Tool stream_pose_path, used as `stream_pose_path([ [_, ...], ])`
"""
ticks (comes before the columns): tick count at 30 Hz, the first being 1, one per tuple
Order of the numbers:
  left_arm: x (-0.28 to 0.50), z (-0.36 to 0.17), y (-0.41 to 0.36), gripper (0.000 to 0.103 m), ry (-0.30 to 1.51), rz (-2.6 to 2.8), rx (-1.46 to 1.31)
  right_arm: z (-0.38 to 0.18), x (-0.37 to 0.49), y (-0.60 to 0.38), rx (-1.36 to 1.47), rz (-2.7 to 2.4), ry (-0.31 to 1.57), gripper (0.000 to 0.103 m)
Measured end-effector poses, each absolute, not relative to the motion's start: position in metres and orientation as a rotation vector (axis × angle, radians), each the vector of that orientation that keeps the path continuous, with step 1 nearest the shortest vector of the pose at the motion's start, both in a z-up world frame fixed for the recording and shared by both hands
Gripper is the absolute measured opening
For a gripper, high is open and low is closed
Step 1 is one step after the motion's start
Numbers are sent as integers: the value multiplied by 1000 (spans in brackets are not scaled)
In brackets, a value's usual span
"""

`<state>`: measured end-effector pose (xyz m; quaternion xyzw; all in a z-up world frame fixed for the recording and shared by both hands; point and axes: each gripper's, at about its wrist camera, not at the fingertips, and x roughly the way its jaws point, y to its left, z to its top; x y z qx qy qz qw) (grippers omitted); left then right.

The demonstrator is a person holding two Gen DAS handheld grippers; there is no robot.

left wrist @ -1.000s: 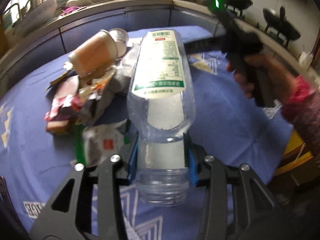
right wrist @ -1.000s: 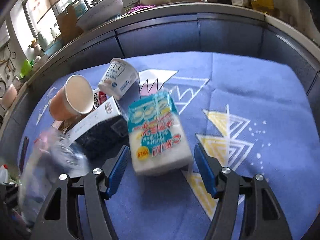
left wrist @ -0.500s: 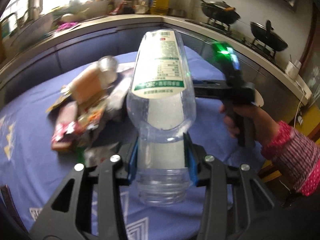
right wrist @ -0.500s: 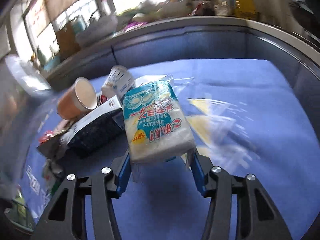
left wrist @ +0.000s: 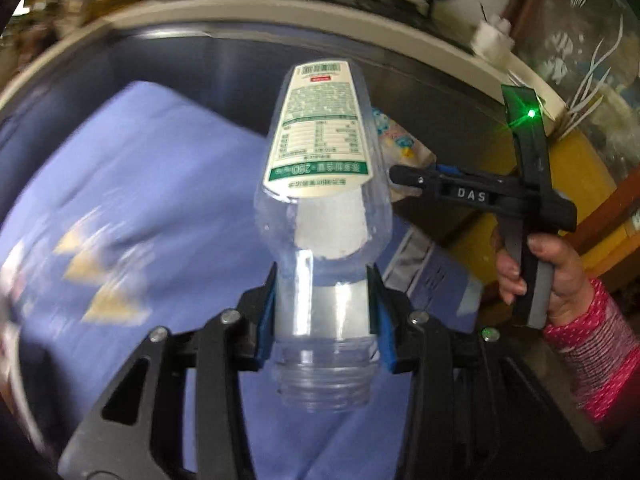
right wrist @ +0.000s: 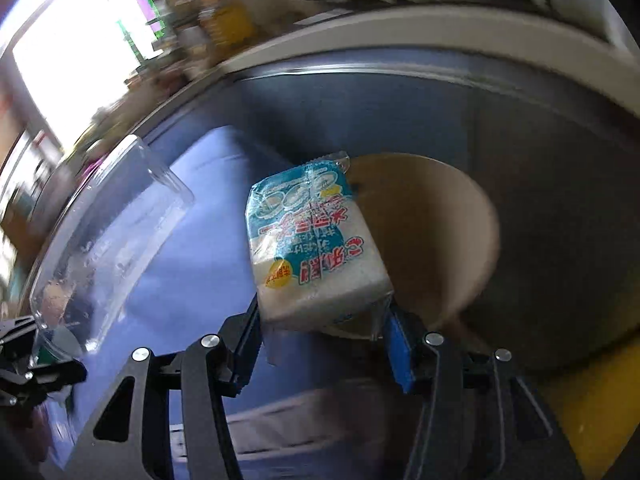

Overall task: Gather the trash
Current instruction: 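Carry the bottle with the left gripper while the right gripper carries a white sponge pack to the bin, then release the bottle and sponge pack into the bin, return both grippers to the table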

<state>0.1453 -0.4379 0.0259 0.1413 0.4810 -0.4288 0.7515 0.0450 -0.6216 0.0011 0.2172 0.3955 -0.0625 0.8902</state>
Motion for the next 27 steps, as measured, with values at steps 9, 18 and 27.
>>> stream_pose_path([
  [9,209,-19,-525,40,1384,-950,207,-26,53,-658,453,-260,862,59],
  [18,212,2,-531,67,1360,-903,98,-25,58,-650,365,-288,838,62],
  [27,180,66,-442,67,1124,-923,19,27,38,-627,391,-235,679,62],
])
